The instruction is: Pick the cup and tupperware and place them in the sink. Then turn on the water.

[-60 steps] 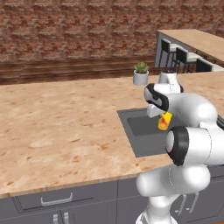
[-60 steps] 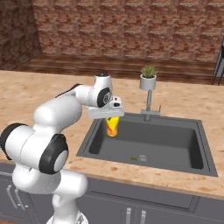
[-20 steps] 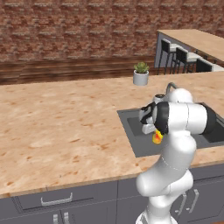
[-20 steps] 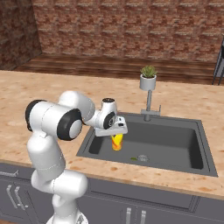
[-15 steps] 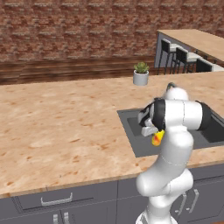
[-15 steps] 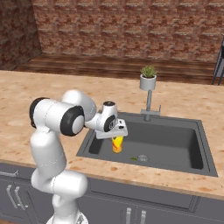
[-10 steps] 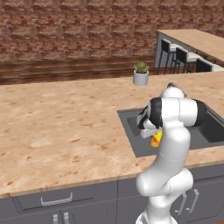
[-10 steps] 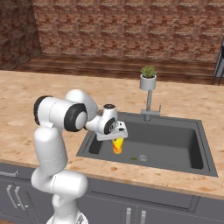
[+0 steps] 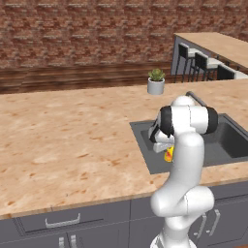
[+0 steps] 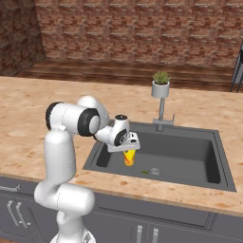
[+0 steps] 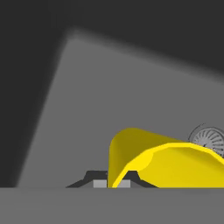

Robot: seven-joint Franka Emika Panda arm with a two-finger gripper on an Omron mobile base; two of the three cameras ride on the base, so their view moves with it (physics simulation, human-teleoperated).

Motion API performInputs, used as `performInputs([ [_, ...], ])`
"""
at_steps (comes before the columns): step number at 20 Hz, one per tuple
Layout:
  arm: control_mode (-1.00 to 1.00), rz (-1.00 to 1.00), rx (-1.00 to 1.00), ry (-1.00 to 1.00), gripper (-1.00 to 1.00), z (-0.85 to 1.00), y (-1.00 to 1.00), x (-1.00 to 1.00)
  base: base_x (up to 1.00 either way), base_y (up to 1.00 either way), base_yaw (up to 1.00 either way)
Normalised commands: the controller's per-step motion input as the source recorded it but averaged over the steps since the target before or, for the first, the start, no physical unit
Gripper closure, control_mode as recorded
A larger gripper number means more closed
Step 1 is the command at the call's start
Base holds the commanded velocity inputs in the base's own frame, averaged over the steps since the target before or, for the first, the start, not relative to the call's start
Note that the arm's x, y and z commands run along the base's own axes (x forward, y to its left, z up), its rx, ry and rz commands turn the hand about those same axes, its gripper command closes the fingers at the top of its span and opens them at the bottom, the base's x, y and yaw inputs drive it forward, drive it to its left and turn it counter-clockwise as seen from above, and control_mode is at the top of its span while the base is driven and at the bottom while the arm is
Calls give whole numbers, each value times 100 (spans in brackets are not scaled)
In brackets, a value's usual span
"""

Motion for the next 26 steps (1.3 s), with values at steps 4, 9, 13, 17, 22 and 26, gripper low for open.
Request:
performInputs([
  [4, -100, 0, 2, 0, 100, -13, -6, 42, 0, 0, 0],
  [9, -100, 0, 0, 0, 100, -23, 0, 24, 0, 0, 0],
  [13, -100, 0, 0, 0, 100, -27, 0, 19, 0, 0, 0],
  [17, -100, 0, 0, 0, 100, -29, 0, 25, 0, 0, 0],
  [22, -100, 0, 0, 0, 100, -22, 0, 37, 0, 0, 0],
  [26, -100, 0, 0, 0, 100, -24, 0, 32, 0, 0, 0],
])
